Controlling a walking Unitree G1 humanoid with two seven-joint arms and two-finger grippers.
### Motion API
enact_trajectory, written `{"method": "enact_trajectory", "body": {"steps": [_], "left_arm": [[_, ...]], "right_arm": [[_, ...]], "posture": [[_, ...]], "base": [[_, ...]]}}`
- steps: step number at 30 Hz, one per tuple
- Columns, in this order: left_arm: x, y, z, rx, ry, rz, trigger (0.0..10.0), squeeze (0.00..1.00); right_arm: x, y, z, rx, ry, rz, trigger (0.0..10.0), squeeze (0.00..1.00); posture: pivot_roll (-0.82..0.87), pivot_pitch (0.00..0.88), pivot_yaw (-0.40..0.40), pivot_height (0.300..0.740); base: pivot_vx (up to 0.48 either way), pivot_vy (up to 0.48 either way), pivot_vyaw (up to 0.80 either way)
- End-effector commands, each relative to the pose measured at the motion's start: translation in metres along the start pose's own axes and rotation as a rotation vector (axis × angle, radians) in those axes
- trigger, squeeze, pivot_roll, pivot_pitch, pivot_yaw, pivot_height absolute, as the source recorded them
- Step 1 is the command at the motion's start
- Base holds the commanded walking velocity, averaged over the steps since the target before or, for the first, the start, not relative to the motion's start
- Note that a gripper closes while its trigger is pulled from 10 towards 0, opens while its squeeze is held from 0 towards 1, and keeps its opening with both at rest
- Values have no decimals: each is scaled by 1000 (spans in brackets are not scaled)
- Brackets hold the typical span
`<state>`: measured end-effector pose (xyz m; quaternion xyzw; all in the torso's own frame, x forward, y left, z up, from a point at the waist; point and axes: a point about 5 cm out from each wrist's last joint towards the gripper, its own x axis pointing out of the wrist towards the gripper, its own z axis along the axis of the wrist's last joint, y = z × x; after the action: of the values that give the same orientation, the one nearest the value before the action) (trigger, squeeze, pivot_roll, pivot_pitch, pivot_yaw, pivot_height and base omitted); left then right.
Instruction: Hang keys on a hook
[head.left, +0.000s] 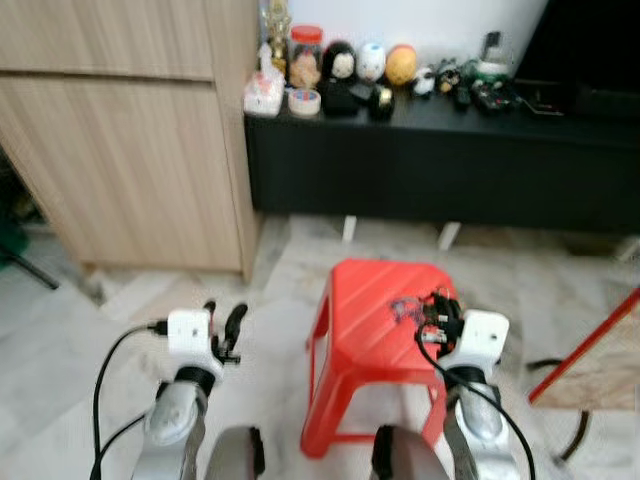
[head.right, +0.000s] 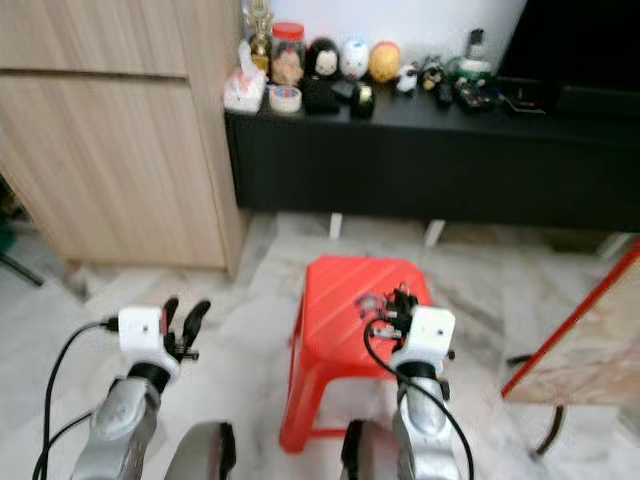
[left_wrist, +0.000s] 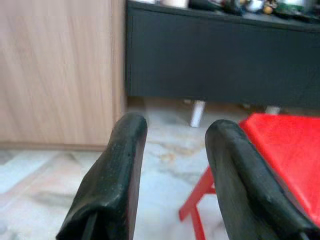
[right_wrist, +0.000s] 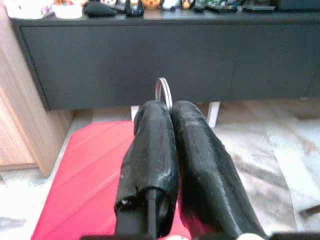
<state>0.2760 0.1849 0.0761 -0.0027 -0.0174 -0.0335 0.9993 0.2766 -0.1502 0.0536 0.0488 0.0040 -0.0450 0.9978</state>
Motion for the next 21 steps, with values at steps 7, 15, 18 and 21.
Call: {"method": "enact_trajectory", "body": {"steps": [7,15,18,21], "left_arm": [[-4,0,-7,-8,27,8,10000,0],[-4,-1,-7,-12,24,9,10000,0],[-4,-1,-7,-12,24,9,10000,0],[-4,-1,-7,-12,24,9,10000,0]], "right_arm": [[2,-3,4,3,-7,-13,10000,0],[3,-3,6,9,-15,-9,10000,0],[3,-3,6,11,-16,-9,10000,0],[3,-3,6,11,-16,-9,10000,0]], "posture": [[83,34,-85,644],[83,36,-88,694],[83,36,-88,704],[83,36,-88,704]], "base": [[0,0,0],[0,0,0],[0,0,0],[0,0,0]]}}
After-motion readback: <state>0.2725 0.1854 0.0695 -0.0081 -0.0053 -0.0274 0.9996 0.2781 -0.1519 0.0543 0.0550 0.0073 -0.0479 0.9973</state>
